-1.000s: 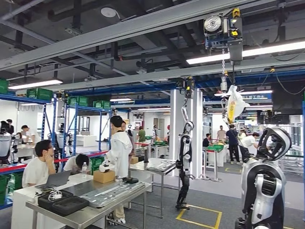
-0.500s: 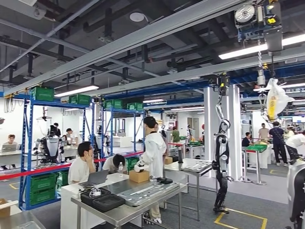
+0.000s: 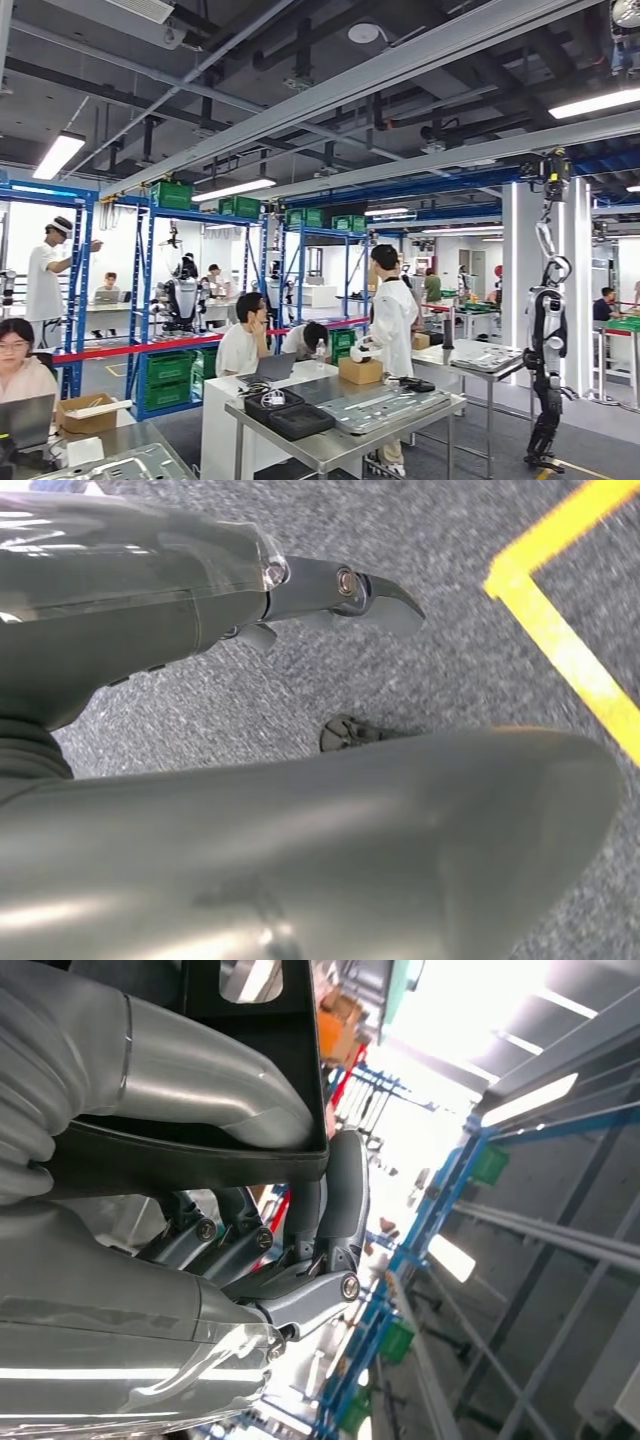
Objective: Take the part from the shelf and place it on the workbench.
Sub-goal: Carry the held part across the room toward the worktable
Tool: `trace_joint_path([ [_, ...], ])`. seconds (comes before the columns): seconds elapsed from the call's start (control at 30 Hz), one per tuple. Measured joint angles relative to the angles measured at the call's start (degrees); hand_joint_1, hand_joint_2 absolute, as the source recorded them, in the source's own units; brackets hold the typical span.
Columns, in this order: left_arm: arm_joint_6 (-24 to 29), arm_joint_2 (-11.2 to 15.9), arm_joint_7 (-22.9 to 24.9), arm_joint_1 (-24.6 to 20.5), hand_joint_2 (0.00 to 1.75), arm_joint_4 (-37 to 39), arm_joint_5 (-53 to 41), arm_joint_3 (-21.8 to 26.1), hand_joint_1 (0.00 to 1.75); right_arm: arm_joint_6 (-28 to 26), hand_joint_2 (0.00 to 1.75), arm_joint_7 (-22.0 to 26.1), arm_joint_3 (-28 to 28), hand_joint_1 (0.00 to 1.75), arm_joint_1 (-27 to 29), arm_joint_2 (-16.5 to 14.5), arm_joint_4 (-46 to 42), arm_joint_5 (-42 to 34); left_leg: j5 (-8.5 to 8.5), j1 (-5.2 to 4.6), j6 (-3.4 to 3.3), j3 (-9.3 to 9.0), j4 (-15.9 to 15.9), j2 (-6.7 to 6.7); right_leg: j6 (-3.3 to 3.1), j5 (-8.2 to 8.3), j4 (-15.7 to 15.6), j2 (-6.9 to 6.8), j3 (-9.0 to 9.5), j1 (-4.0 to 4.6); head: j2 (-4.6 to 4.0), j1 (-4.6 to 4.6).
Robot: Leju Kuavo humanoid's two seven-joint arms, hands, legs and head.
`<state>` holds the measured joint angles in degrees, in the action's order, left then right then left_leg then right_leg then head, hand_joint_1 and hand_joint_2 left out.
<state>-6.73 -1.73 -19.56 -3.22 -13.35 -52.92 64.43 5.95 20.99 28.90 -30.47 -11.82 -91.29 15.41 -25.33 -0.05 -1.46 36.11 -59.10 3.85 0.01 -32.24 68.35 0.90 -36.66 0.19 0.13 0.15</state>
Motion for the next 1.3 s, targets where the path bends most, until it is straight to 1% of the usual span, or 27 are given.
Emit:
trace_joint_path([
  [0.07, -0.15, -0.07, -0.17, -0.07, 0.00, -0.02, 0.02, 0.15, 0.00, 0.01, 1.75, 0.08, -0.07, 1.75, -0.07, -0.02, -0.02, -0.07, 0.03, -0.14, 0.03, -0.06, -0.02, 1.30, -1.28, 3.48, -6.75, 2.56, 2.68, 0.35, 0.01, 0.02],
  [0.1, -0.31, -0.09, -0.33, -0.11, 0.00, -0.04, 0.03, 0.24, 0.00, 0.02, 1.75, 0.11, -0.13, 1.75, -0.09, -0.04, -0.03, -0.10, 0.09, -0.03, 0.11, 0.07, -0.03, 1.88, -1.66, 4.11, -8.62, 3.39, 3.40, 0.50, 0.01, 0.03],
  [0.13, -0.47, -0.10, -0.51, -0.09, 0.00, -0.05, 0.03, 0.32, 0.00, 0.03, 1.75, 0.15, -0.20, 1.75, -0.12, -0.08, -0.03, -0.12, 0.19, 0.12, 0.28, 0.26, 0.00, 2.40, -1.87, 4.07, -9.37, 3.67, 3.67, 0.56, 0.01, 0.03],
  [0.2, -0.73, -0.04, -0.82, 0.18, 0.00, -0.08, 0.01, 0.45, 0.00, 0.06, 1.75, 0.18, -0.29, 1.75, -0.18, -0.30, -0.03, -0.12, 0.32, 0.34, 0.69, 0.54, 0.06, 3.12, -1.79, 4.20, -10.36, 2.53, 4.12, 0.53, 0.01, 0.02],
  [0.27, -0.92, -0.04, -1.06, 0.36, 0.00, -0.10, -0.04, 0.52, 0.00, 0.08, 1.75, 0.20, -0.32, 1.75, -0.24, -0.58, -0.04, -0.12, -1.02, 0.22, 1.22, 1.44, -1.75, 1.30, -1.72, 4.56, -11.37, 1.19, 4.74, 0.18, 0.00, 0.02],
  [0.33, -1.05, -0.03, -1.27, 0.08, 0.00, -0.11, -0.07, 0.59, 0.00, 0.08, 1.75, 0.21, -0.38, 1.75, -0.24, -0.71, -0.03, -0.14, -4.27, 0.36, 1.95, 4.26, -7.58, -1.56, -1.71, 4.64, -11.83, -0.37, 5.11, 0.06, 0.00, 0.04],
  [0.37, -1.05, -0.02, -1.35, -0.10, 0.00, -0.11, -0.07, 0.64, 0.00, 0.08, 1.75, 0.21, -0.43, 1.75, -0.22, -0.71, -0.01, -0.14, -5.79, 0.64, 2.35, 6.04, -11.19, -2.32, -1.68, 4.56, -11.82, -1.22, 5.15, 0.03, 0.00, 0.04],
  [0.4, -1.05, -0.01, -1.40, -0.19, 0.00, -0.11, -0.07, 0.70, 0.00, 0.09, 1.75, 0.21, -0.46, 1.75, -0.17, -0.70, 0.01, -0.14, -6.53, 0.99, 2.74, 7.33, -13.80, -2.77, -1.58, 4.45, -11.81, -2.01, 5.19, -0.02, 0.00, 0.04],
  [0.43, -1.05, 0.00, -1.44, -0.15, 0.00, -0.11, -0.07, 0.77, 0.00, 0.09, 1.75, 0.21, -0.49, 1.75, -0.13, -0.69, 0.03, -0.14, -6.29, 1.36, 3.16, 7.72, -14.62, -3.10, -1.40, 4.31, -11.79, -2.76, 5.26, -0.11, 0.00, 0.04],
  [0.47, -1.05, 0.00, -1.45, -0.06, 0.00, -0.11, -0.09, 0.82, 0.00, 0.10, 1.75, 0.21, -0.49, 1.75, -0.13, -0.70, 0.04, -0.15, -5.06, 1.75, 3.59, 6.98, -13.29, -3.49, -1.14, 4.11, -11.73, -3.43, 5.37, -0.26, 0.00, 0.04],
  [0.5, -1.04, 0.01, -1.45, 0.02, 0.00, -0.11, -0.15, 0.86, 0.00, 0.11, 1.75, 0.21, -0.49, 1.75, -0.15, -0.72, 0.05, -0.16, -3.16, 2.11, 4.05, 5.29, -10.14, -4.24, -0.78, 3.84, -11.57, -4.05, 5.53, -0.41, 0.00, 0.04],
  [0.53, -1.03, -0.02, -1.47, 0.01, 0.00, -0.11, -0.25, 0.89, 0.00, 0.14, 1.75, 0.22, -0.49, 1.75, -0.19, -0.75, 0.03, -0.18, -1.63, 2.28, 4.52, 3.38, -6.56, -5.60, -0.32, 3.48, -11.32, -4.60, 5.63, -0.52, 0.00, 0.05],
  [0.57, -1.01, -0.03, -1.49, -0.12, 0.00, -0.12, -0.34, 0.90, 0.00, 0.16, 1.75, 0.22, -0.50, 1.75, -0.24, -0.79, -0.02, -0.20, -0.58, 2.30, 4.47, 1.87, -3.54, -6.74, 0.18, 3.06, -10.89, -5.13, 5.64, -0.46, 0.00, 0.05],
  [0.63, -0.93, -0.04, -1.57, -0.39, 0.00, -0.13, -0.49, 0.92, 0.00, 0.22, 1.75, 0.28, -0.50, 1.75, -0.27, -0.83, -0.16, -0.24, -0.38, 1.91, 3.52, 0.86, -1.11, -7.86, 0.98, 2.46, -10.39, -6.14, 5.69, -0.23, 0.00, 0.00],
  [0.7, -0.84, 0.05, -1.63, -0.26, 0.00, -0.14, -0.54, 0.97, 0.00, 0.29, 1.75, 0.33, -0.44, 1.75, -0.24, -0.83, -0.25, -0.26, -0.47, 1.58, 2.18, 1.00, -1.05, -6.71, 1.42, 2.12, -10.41, -6.94, 6.00, -0.37, 0.00, -0.04],
  [0.77, -0.78, 0.17, -1.69, -0.01, 0.00, -0.17, -0.57, 1.03, 0.00, 0.33, 1.75, 0.37, -0.43, 1.75, -0.24, -0.84, -0.38, -0.30, -0.45, 1.46, 1.38, 0.95, -0.97, -5.57, 1.62, 0.62, -8.87, -5.23, 5.58, -0.81, 0.00, -0.04],
  [0.83, -0.74, 0.30, -1.77, -0.14, 0.00, -0.20, -0.58, 1.08, 0.00, 0.34, 1.75, 0.41, -0.51, 1.75, -0.18, -0.74, -0.54, -0.45, -0.44, 1.33, 0.75, 0.92, -0.93, -4.33, 1.44, -2.70, -2.81, -2.39, 2.76, -0.96, 0.00, -0.04],
  [0.9, -0.74, 0.37, -1.81, -0.31, 0.00, -0.22, -0.62, 1.13, 0.00, 0.37, 1.75, 0.43, -0.57, 1.75, 0.08, -0.50, -0.58, -0.63, -0.46, 0.93, 0.37, 0.89, -0.94, -2.80, 1.00, -5.26, 4.70, -1.40, -1.27, -0.74, 0.00, -0.05],
  [0.93, -0.76, 0.37, -1.83, -0.29, 0.00, -0.22, -0.66, 1.15, 0.00, 0.39, 1.75, 0.43, -0.57, 1.75, 0.26, -0.40, -0.58, -0.69, -0.48, 0.70, 0.25, 0.84, -0.94, -2.00, 0.70, -5.18, 6.44, -1.22, -2.50, -0.55, 0.00, -0.05],
  [0.97, -0.79, 0.37, -1.84, -0.22, 0.00, -0.22, -0.71, 1.16, 0.00, 0.42, 1.75, 0.43, -0.57, 1.75, 0.41, -0.34, -0.58, -0.73, -0.49, 0.49, 0.20, 0.75, -0.94, -1.21, 0.31, -3.91, 5.81, -0.96, -2.65, -0.29, 0.00, -0.05],
  [1.0, -0.81, 0.37, -1.86, -0.15, 0.00, -0.22, -0.79, 1.16, 0.00, 0.45, 1.75, 0.43, -0.56, 1.75, 0.50, -0.31, -0.61, -0.78, -0.51, 0.33, 0.14, 0.60, -0.94, -0.42, -0.18, -1.74, 3.15, -0.49, -1.84, 0.05, 0.00, -0.04],
  [1.07, -0.84, 0.35, -1.90, -0.17, 0.00, -0.21, -0.88, 1.16, 0.00, 0.50, 1.75, 0.46, -0.56, 1.75, 0.49, -0.31, -0.74, -0.85, -0.54, 0.25, 0.10, 0.40, -0.91, 1.07, -1.32, 2.80, -4.29, 1.79, 0.90, 0.64, 0.00, -0.04],
  [1.1, -0.86, 0.33, -1.93, -0.23, 0.00, -0.21, -0.92, 1.16, 0.00, 0.54, 1.75, 0.49, -0.57, 1.75, 0.47, -0.31, -0.81, -0.90, -0.52, 0.33, 0.13, 0.44, -0.91, 1.74, -1.71, 4.07, -6.90, 2.79, 1.92, 0.82, 0.01, -0.03],
  [1.13, -0.89, 0.32, -1.95, -0.22, 0.00, -0.21, -0.93, 1.17, 0.00, 0.56, 1.75, 0.51, -0.56, 1.75, 0.44, -0.32, -0.86, -0.94, -0.45, 0.48, 0.24, 0.56, -0.87, 2.35, -2.00, 4.55, -8.32, 3.42, 2.46, 0.94, 0.01, -0.03],
  [1.2, -0.92, 0.34, -1.99, 0.04, 0.00, -0.20, -0.94, 1.21, 0.00, 0.61, 1.75, 0.52, -0.54, 1.75, 0.40, -0.37, -0.89, -1.06, -0.21, 0.69, 0.68, 0.75, -0.64, 3.40, -2.12, 4.48, -9.41, 2.71, 3.00, 0.99, 0.01, -0.02],
  [1.23, -0.96, 0.36, -2.01, 0.24, 0.00, -0.20, -0.95, 1.23, 0.00, 0.65, 1.75, 0.49, -0.52, 1.75, 0.38, -0.43, -0.88, -1.15, -0.29, 0.62, 0.88, 0.86, -0.66, 3.05, -2.07, 4.62, -10.09, 2.06, 3.34, 0.88, 0.00, -0.03],
  [1.3, -1.03, 0.39, -2.02, 0.31, 0.00, -0.20, -0.99, 1.26, 0.00, 0.72, 1.75, 0.41, -0.54, 1.75, 0.29, -0.55, -0.86, -1.45, -2.08, 0.44, 1.36, 1.98, -2.99, 0.66, -1.90, 5.04, -11.42, 0.83, 4.01, 0.57, 0.00, -0.04],
])
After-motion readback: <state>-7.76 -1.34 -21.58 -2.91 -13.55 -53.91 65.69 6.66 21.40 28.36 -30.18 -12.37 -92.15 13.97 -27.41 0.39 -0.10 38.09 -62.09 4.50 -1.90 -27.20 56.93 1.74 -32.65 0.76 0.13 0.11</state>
